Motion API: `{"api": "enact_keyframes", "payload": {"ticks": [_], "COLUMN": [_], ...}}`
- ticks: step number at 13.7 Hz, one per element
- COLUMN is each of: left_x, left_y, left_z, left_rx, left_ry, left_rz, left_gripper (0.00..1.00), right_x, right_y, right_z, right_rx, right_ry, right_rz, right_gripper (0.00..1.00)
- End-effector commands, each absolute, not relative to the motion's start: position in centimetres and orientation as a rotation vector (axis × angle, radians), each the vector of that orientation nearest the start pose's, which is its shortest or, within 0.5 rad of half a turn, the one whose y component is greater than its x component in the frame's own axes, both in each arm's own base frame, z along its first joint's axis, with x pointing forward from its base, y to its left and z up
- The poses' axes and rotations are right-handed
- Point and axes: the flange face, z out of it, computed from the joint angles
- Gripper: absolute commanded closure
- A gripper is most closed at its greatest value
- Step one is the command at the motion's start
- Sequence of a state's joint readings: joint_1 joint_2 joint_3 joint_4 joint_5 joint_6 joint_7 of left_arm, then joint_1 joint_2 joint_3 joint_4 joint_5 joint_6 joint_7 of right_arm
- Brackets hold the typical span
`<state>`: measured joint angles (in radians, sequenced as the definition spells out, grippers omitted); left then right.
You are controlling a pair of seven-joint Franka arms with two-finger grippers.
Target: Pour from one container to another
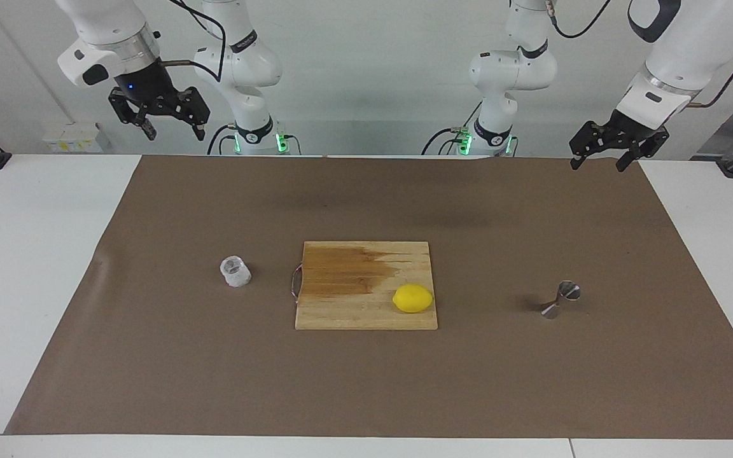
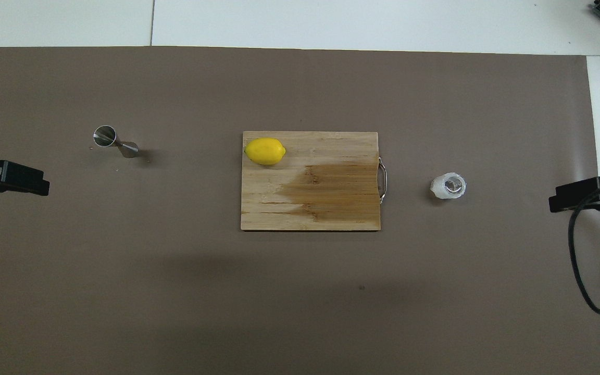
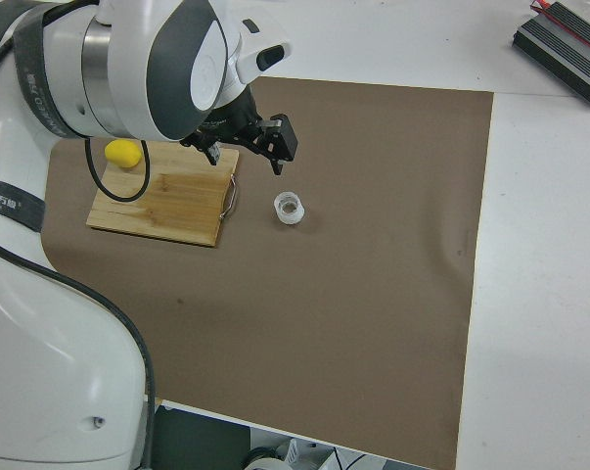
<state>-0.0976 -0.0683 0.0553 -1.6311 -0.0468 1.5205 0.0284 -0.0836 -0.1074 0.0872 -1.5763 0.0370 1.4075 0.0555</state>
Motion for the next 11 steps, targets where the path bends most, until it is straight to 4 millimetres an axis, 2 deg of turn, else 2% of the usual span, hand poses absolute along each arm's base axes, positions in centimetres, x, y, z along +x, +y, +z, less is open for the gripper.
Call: {"api": "enact_keyframes", "payload": {"ticks": [1,11], "left_x": [52.14,51.89], "left_y": [-2.56,-3.25], "left_z": [63.06,62.85], "left_rx": [-3.191,-3.189], "left_ry": [0.11,0.115], "left_rz": [0.047,0.068], "left_gripper": [0.0,0.0], "right_x": [49.83,49.83], "right_y": [0.78,0.78], "right_z": [66.63,66.63], "right_rx": [-3.127,-3.127], "right_ry": [0.102,0.102], "right_rz": [0.114,0.114], "right_gripper": [0.0,0.0]}}
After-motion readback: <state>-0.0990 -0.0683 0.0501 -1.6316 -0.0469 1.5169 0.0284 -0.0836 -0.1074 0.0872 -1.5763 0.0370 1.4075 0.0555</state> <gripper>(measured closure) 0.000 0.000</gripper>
